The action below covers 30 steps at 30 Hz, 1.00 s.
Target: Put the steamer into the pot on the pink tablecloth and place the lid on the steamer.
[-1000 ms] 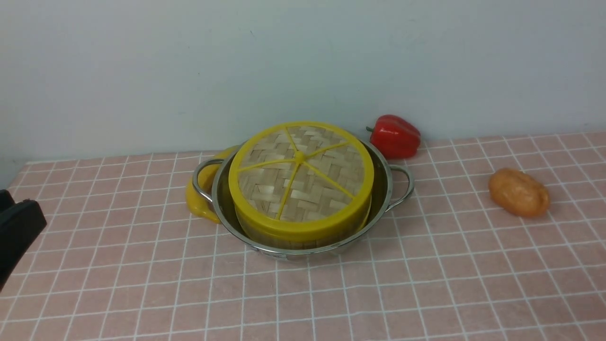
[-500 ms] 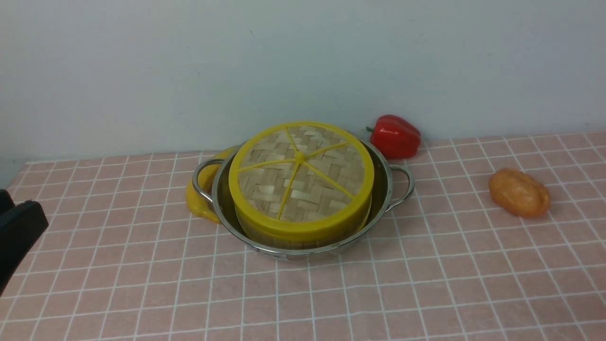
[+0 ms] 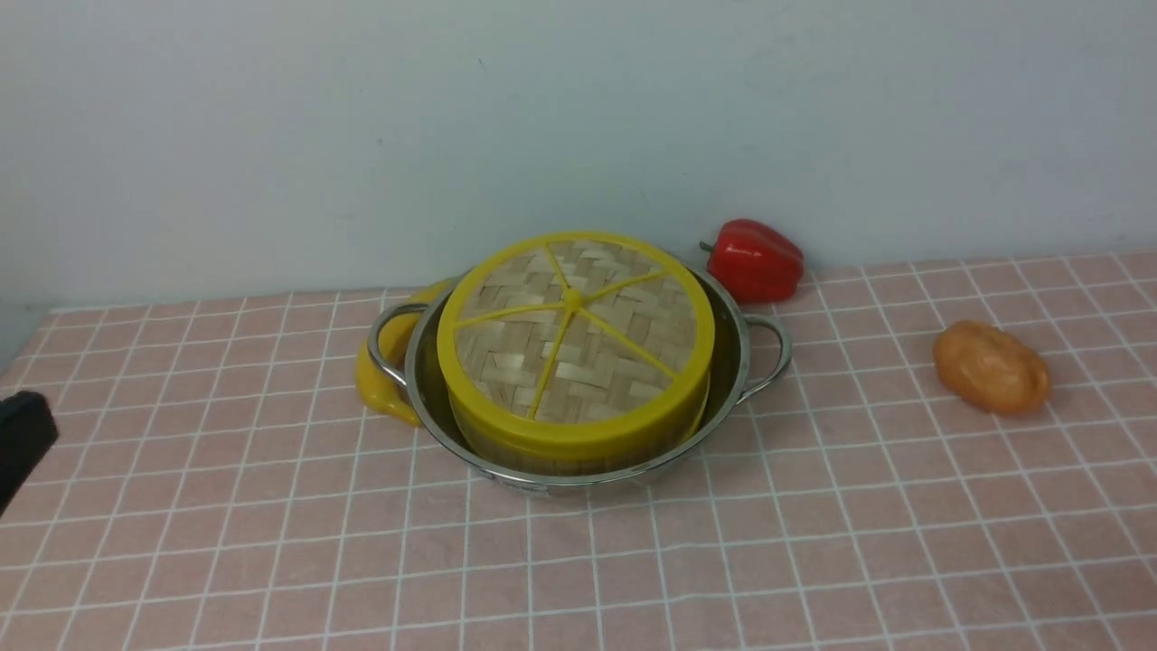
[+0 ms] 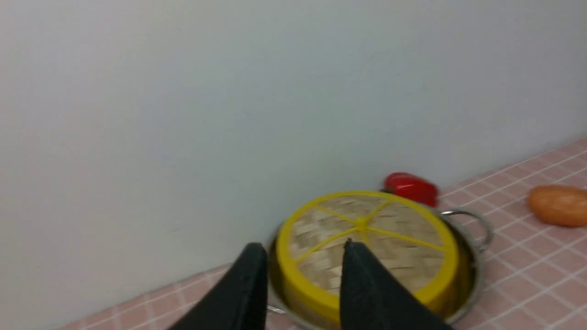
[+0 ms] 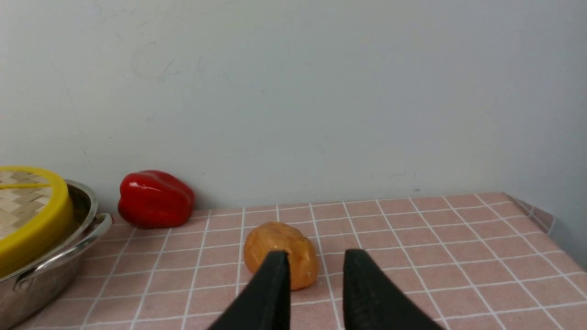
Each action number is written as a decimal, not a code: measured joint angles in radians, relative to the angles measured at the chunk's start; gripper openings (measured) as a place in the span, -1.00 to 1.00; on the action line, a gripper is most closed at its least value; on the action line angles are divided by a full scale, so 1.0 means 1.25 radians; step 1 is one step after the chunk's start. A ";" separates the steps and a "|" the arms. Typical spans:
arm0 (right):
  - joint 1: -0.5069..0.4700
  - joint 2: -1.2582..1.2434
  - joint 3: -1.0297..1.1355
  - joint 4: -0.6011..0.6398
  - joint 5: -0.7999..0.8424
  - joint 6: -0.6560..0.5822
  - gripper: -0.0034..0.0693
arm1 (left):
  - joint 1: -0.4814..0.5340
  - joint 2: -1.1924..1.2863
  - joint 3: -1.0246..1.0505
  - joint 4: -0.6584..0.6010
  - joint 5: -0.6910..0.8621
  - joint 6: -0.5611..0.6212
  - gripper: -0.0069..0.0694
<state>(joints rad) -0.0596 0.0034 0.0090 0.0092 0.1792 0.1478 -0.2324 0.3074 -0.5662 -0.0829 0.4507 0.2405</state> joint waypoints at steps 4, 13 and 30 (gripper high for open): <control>0.000 0.000 0.000 0.001 0.000 0.000 -0.30 | 0.135 -0.069 0.122 0.029 -0.036 0.008 -0.23; 0.000 0.000 0.000 0.003 -0.001 0.000 -0.25 | 0.290 -0.240 0.411 0.045 -0.134 0.011 -0.19; 0.000 -0.004 0.000 0.004 -0.005 0.000 -0.24 | 0.293 -0.246 0.459 0.052 -0.162 0.011 -0.18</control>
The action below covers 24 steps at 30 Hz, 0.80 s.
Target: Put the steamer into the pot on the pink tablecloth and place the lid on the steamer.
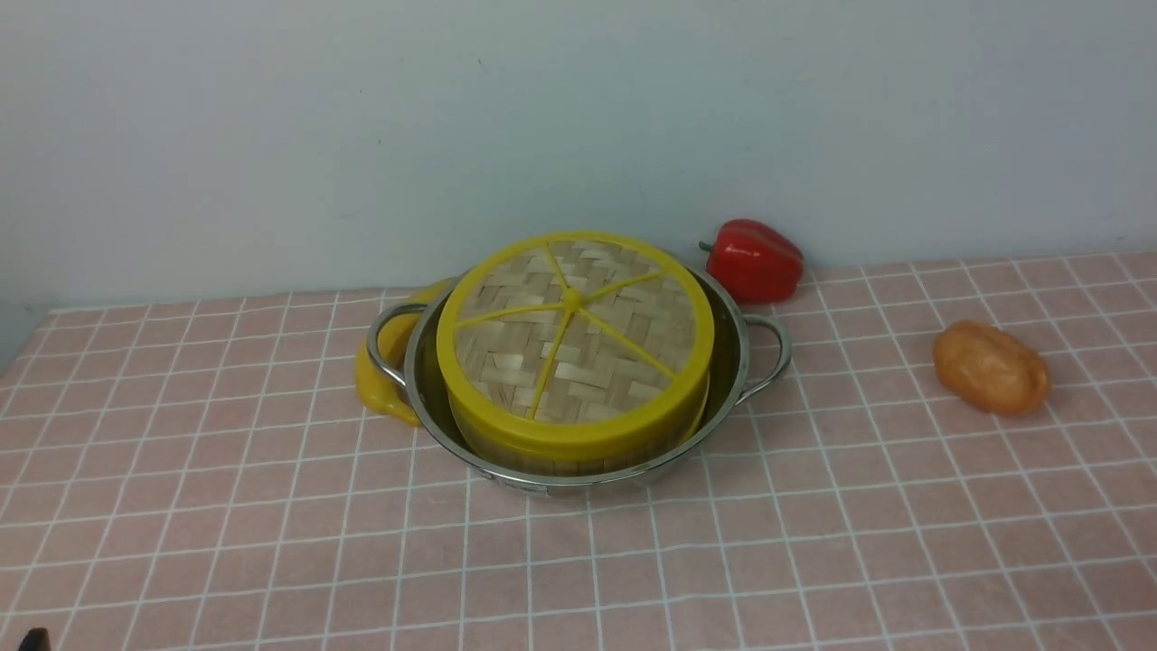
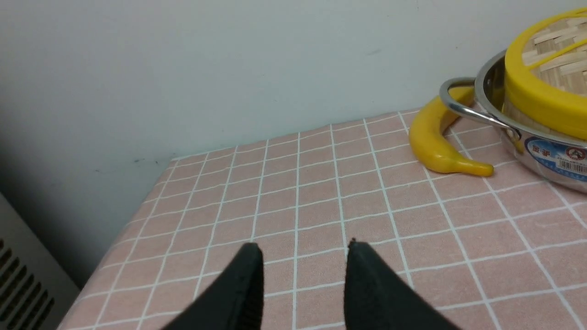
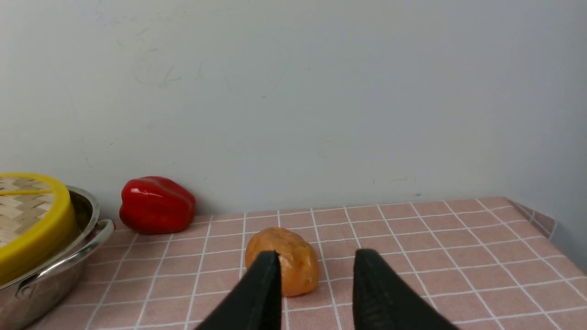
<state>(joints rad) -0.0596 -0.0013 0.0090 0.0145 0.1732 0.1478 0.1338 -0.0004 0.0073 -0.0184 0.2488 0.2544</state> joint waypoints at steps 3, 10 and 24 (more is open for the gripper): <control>0.000 0.000 0.000 0.001 -0.001 0.000 -0.24 | 0.000 0.000 0.000 0.000 0.000 0.000 -0.18; 0.000 0.000 0.000 0.001 -0.001 0.000 -0.24 | 0.000 0.000 0.000 0.000 0.000 0.000 -0.18; 0.000 0.000 0.000 0.001 -0.001 0.015 -0.24 | 0.000 0.000 0.000 0.001 0.000 0.000 -0.18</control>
